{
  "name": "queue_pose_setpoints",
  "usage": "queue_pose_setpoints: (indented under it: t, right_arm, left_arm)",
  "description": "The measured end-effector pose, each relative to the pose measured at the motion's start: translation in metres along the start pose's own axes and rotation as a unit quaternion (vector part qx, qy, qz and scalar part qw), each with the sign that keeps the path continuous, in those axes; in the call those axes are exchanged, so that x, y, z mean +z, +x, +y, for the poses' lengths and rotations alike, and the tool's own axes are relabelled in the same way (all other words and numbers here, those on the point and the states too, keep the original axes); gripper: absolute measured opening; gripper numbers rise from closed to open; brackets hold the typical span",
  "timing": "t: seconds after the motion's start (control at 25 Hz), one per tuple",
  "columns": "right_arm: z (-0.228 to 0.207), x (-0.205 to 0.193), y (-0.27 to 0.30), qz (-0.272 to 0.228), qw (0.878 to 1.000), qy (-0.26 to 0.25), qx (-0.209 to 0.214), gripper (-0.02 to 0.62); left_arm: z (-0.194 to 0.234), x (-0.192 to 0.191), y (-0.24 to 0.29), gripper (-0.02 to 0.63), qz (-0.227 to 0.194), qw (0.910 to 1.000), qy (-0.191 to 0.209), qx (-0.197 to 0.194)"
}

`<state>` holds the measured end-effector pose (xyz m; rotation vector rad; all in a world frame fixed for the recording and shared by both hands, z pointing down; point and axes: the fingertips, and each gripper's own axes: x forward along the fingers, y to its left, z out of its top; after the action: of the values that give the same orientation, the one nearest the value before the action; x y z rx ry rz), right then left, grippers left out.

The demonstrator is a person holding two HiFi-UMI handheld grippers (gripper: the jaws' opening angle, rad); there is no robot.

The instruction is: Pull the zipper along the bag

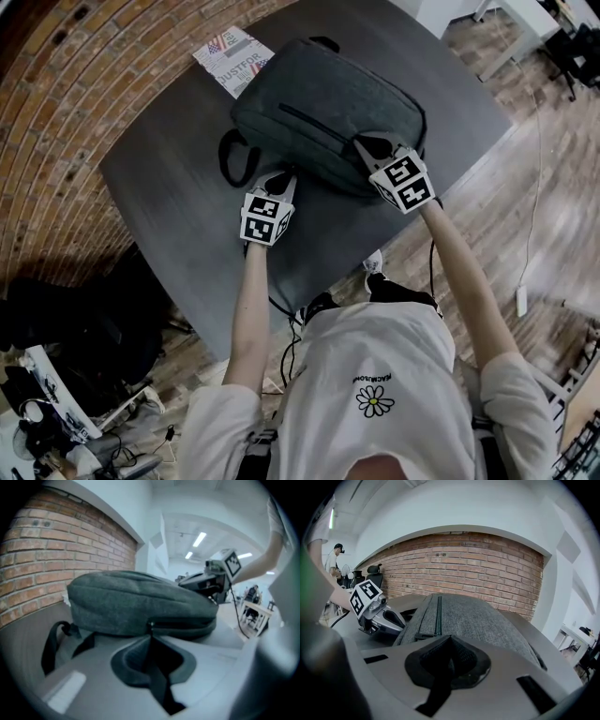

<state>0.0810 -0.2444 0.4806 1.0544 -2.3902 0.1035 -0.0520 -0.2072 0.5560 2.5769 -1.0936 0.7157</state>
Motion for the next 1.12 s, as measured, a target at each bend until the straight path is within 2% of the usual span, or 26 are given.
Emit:
queue_pose_setpoints:
  t: [0.36, 0.56, 0.76, 0.84, 1.0, 1.08, 1.12]
  right_arm:
    - [-0.001, -0.002, -0.004, 0.0, 1.0, 0.003, 0.003, -0.005]
    - [-0.001, -0.002, -0.003, 0.002, 1.0, 0.008, 0.004, -0.006]
    - [-0.001, -0.003, 0.0, 0.012, 1.0, 0.018, 0.013, -0.006]
    - [0.0, -0.004, 0.0, 0.016, 1.0, 0.021, 0.015, -0.006]
    - [0.003, -0.008, 0.002, 0.021, 0.999, 0.028, 0.014, -0.008]
    - [0.003, -0.008, 0.003, 0.023, 0.999, 0.033, 0.01, -0.009]
    - [0.004, -0.009, 0.003, 0.025, 0.999, 0.035, 0.009, -0.009]
  left_arm:
    - [-0.005, 0.004, 0.014, 0.008, 0.013, 0.9994, 0.033, 0.006]
    - [-0.006, 0.001, 0.013, 0.003, 0.03, 0.9991, 0.03, 0.001]
    - [-0.023, -0.003, -0.002, 0.009, 0.07, 0.994, 0.083, -0.014]
    - [-0.039, -0.006, -0.004, 0.011, 0.088, 0.99, 0.102, -0.04]
    - [-0.112, -0.011, 0.005, 0.015, 0.115, 0.9727, 0.159, -0.124]
    - [-0.154, -0.007, 0.02, 0.019, 0.114, 0.9697, 0.155, -0.151]
    - [-0.171, -0.004, 0.028, 0.02, 0.111, 0.9717, 0.14, -0.155]
